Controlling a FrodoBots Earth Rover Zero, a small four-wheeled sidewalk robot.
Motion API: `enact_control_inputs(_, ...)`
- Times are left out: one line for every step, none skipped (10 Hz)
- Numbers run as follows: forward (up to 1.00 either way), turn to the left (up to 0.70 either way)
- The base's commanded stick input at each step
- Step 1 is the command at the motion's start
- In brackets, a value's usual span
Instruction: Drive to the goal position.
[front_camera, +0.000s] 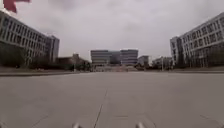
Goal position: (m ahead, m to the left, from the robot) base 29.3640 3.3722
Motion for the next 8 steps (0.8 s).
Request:
enact_control_inputs(0.85, 0.0)
enact_control_inputs(0.85, 0.0)
enact_control_inputs(0.85, 0.0)
enact_control_inputs(0.85, 0.0)
enact_control_inputs(0.85, 0.0)
enact_control_inputs(0.85, 0.0)
enact_control_inputs(0.85, 0.0)
enact_control_inputs(0.85, 0.0)
